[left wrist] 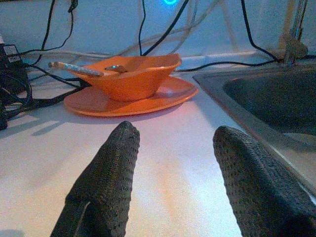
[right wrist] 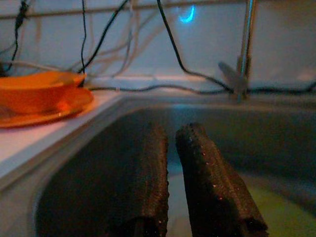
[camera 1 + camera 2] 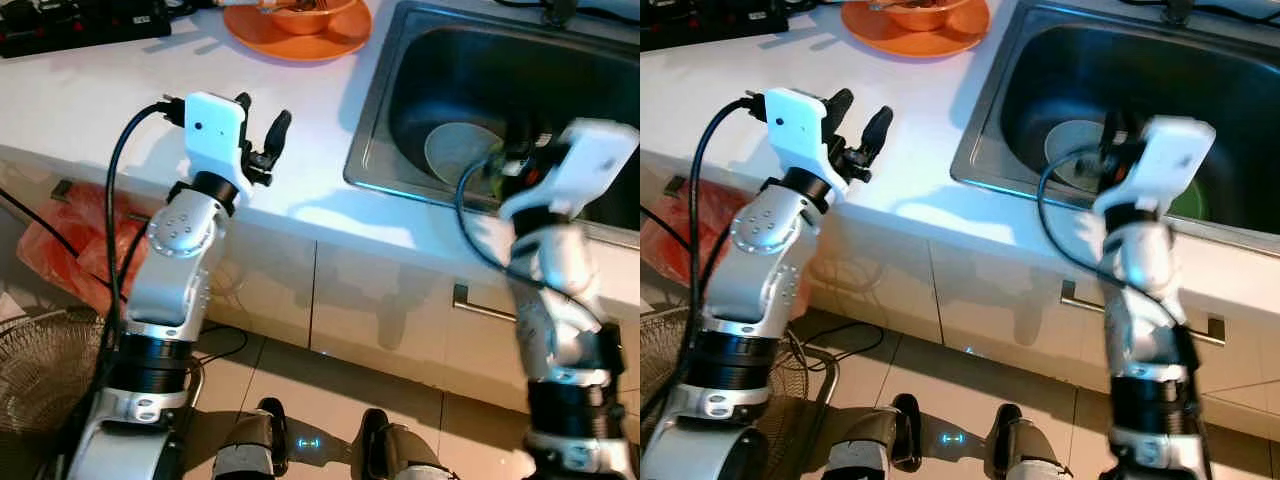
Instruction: Kitchen organization
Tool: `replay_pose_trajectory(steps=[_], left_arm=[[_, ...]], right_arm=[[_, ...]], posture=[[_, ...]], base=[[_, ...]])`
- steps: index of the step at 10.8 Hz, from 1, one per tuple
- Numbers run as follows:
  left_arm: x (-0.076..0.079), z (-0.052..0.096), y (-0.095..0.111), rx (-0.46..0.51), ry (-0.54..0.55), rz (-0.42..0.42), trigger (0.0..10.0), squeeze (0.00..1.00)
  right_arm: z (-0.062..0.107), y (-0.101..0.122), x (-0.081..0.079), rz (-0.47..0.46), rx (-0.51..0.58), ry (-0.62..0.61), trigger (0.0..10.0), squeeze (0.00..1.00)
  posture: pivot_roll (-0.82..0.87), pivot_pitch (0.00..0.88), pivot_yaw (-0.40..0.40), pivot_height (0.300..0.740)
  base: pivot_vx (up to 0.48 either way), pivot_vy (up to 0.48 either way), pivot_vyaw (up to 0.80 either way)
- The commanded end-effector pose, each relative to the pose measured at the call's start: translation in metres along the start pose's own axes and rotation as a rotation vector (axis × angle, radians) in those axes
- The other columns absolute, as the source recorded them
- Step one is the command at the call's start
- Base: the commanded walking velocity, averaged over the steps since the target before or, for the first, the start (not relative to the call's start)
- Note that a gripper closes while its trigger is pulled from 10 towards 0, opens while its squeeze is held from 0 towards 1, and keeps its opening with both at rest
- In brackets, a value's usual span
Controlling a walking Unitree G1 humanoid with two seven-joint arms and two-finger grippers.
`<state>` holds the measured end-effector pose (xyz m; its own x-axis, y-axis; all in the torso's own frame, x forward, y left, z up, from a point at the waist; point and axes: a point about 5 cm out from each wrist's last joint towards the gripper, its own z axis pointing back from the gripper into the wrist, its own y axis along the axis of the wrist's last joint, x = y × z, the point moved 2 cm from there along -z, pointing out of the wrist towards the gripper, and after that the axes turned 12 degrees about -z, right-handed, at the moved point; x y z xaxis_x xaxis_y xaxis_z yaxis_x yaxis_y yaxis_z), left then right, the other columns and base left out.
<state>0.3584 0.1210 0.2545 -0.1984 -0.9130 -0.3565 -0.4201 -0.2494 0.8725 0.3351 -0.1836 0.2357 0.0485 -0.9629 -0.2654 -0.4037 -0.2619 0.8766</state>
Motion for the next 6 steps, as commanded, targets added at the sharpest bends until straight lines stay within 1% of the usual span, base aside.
replay_pose_trajectory(steps=[1,2,3,5,6], left_arm=[[-0.002,0.002,-0.002,-0.004,0.024,-0.004,10.0,0.0],[-0.002,0.002,0.002,0.016,0.026,0.014,10.0,0.0],[-0.007,0.002,0.004,0.021,0.053,0.022,10.0,0.0],[-0.012,0.003,0.004,0.013,0.072,0.013,10.0,0.0],[-0.014,0.003,0.004,0.013,0.08,0.011,10.0,0.0]], right_arm=[[0.001,0.007,0.0,0.01,0.023,-0.008,10.0,0.0],[-0.001,0.007,-0.002,0.002,0.026,-0.008,10.0,0.0],[-0.004,0.008,-0.004,-0.005,0.025,-0.006,10.0,0.0],[-0.005,0.007,-0.005,-0.019,0.013,-0.017,10.0,0.0],[-0.006,0.005,-0.007,-0.022,0.004,-0.016,10.0,0.0]], posture=[[0.06,0.195,0.009,0.74],[0.07,0.199,0.005,0.74],[0.07,0.217,0.002,0.74],[0.08,0.228,-0.004,0.74],[0.09,0.237,-0.005,0.74]], base=[[0.0,0.0,0.0],[0.0,0.0,0.0],[0.0,0.0,0.0],[0.0,0.0,0.0],[0.0,0.0,-0.48]])
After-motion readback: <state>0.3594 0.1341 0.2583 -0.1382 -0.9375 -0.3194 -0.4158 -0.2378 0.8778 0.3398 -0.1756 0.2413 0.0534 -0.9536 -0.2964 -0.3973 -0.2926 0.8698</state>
